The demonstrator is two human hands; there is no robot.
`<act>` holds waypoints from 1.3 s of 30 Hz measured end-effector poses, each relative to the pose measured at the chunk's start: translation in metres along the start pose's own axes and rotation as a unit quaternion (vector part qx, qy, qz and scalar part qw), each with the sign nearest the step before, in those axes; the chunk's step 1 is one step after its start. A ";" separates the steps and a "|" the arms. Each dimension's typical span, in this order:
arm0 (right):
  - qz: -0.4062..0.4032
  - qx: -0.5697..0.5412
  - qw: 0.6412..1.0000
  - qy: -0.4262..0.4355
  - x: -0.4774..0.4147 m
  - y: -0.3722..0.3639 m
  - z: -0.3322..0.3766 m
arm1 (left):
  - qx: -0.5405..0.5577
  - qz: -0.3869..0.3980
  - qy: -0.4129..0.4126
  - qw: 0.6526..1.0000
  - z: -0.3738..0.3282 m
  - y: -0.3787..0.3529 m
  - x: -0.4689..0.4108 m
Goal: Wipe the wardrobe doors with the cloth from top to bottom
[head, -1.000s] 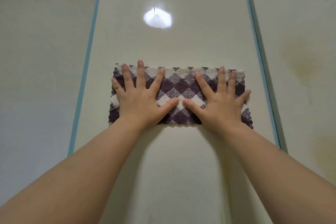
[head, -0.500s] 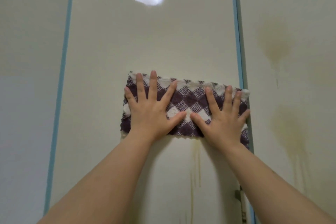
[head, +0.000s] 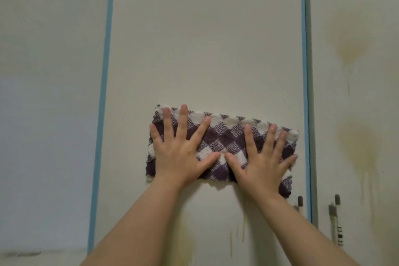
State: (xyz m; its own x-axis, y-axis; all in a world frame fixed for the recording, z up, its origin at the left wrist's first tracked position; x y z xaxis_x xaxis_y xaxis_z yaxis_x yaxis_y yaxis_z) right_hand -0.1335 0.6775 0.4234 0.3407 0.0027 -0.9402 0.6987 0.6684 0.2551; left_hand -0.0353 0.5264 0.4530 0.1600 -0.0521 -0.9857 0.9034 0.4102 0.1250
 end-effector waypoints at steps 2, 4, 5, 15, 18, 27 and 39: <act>-0.004 0.002 1.000 0.013 -0.001 -0.003 0.017 | -0.003 0.004 0.009 1.000 0.018 0.003 0.001; -0.010 0.003 1.000 0.024 -0.001 -0.004 0.035 | -0.007 0.011 0.016 1.000 0.037 0.006 0.001; -0.014 0.003 0.999 0.032 -0.002 -0.006 0.046 | -0.009 0.013 0.022 1.000 0.048 0.008 0.002; -0.040 0.005 0.993 0.113 0.009 -0.019 0.113 | 0.012 0.026 0.080 0.996 0.110 0.019 0.034; -0.044 0.025 0.990 0.129 0.024 -0.023 0.110 | 0.003 0.020 0.068 0.998 0.111 0.016 0.051; -0.043 0.046 0.984 0.164 0.080 -0.037 0.090 | -0.024 -0.013 0.027 0.999 0.104 0.005 0.113; -0.057 0.034 0.987 0.145 0.082 -0.032 0.010 | -0.008 0.003 0.030 1.000 0.031 -0.010 0.113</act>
State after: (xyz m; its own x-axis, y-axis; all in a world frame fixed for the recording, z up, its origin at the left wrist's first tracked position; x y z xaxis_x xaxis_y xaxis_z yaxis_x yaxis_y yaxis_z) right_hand -0.1213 0.6488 0.3410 0.0702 0.1499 -0.9862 0.7656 0.6257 0.1496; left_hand -0.0137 0.4888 0.3437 0.1409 0.0053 -0.9900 0.8962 0.4242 0.1298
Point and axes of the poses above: each hand's wrist, its own x-axis away from the middle knuckle, its own y-axis out of the back of the hand, z = x × y, the point moved 2 cm from there along -x, towards the middle knuckle
